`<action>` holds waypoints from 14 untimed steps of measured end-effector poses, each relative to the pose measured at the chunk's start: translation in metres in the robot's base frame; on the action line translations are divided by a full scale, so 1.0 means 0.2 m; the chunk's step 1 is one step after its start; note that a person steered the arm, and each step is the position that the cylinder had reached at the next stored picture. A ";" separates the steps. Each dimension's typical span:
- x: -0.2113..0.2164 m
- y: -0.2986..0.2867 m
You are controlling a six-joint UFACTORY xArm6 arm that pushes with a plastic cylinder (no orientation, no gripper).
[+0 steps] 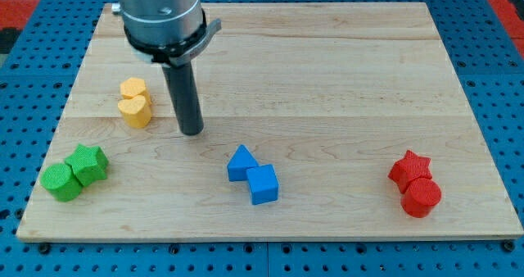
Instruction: Push the yellow heart at the center right
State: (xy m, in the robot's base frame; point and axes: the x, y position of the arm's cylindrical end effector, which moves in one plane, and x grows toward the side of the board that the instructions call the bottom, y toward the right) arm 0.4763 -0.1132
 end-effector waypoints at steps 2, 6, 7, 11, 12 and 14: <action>0.04 -0.45; -0.20 -0.48; -0.19 -0.50; -0.17 0.03; 0.04 0.14; -0.20 0.62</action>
State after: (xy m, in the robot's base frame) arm 0.4355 0.0112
